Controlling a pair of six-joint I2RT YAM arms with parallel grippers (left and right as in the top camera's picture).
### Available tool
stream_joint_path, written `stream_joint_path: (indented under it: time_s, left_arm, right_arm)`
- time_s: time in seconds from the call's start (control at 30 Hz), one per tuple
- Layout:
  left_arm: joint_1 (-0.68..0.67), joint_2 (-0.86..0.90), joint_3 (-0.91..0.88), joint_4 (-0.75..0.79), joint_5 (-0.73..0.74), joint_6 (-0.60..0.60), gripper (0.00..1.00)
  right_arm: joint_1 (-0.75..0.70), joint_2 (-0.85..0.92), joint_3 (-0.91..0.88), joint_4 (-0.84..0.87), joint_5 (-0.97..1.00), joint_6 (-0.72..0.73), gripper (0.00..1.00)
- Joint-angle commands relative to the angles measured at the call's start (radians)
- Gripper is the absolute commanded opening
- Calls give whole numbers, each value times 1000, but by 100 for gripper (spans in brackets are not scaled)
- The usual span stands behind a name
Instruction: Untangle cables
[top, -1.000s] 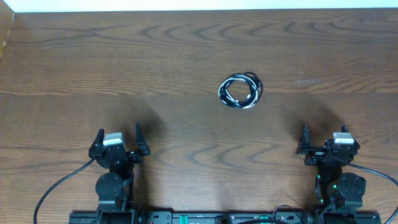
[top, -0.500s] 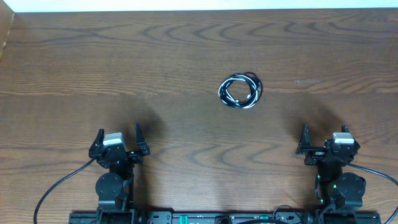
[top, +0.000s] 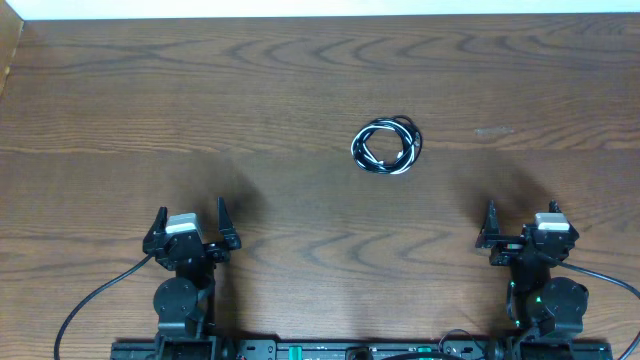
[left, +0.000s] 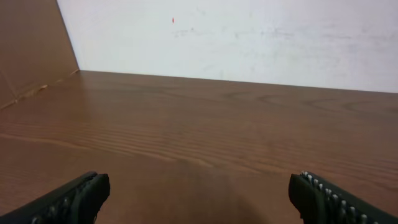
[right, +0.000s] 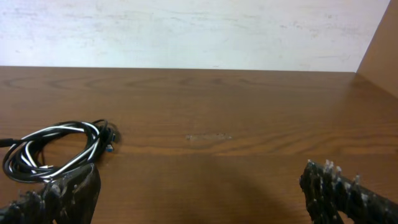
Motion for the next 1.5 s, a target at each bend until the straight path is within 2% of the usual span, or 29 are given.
stream_joint_path:
  time_s: [0.0,0.17,0.3,0.4,0.73,0.97,1.17,1.23,1.33,1.47]
  left_arm:
    - [4,0,-32,6,-6,13,98]
    - [4,0,-22,-9,-1,-25,98]
    - [4,2,24,-56,141,-40,98]
    - [4,10,88,-158,211,-43,98]
    - [4,81,394,-424,208,-47,98]
    - [4,245,640,-613,196,-47,98]
    - [4,368,801,-705,201,-53,98]
    - [4,389,828,-717,201,-55,98]
    - [4,391,834,-716,205,-55,98]
    - [4,391,834,-726,205,-55,98]
  right_arm:
    - [-4,-7,-8,3,-6,13,99]
    - [-4,-7,-8,3,-6,13,99]
    - [-4,-7,-8,3,-6,13,99]
    - [-4,-7,-8,3,-6,13,99]
    - [-4,-7,-8,3,-6,13,99]
    - [-4,-7,-8,6,-12,14,99]
    - [-4,-7,-8,5,-24,14,99]
    - [-4,-7,2,8,-73,64,99]
    - [-4,-7,105,-51,-187,140,99]
    - [-4,-7,317,-235,-188,156,99]
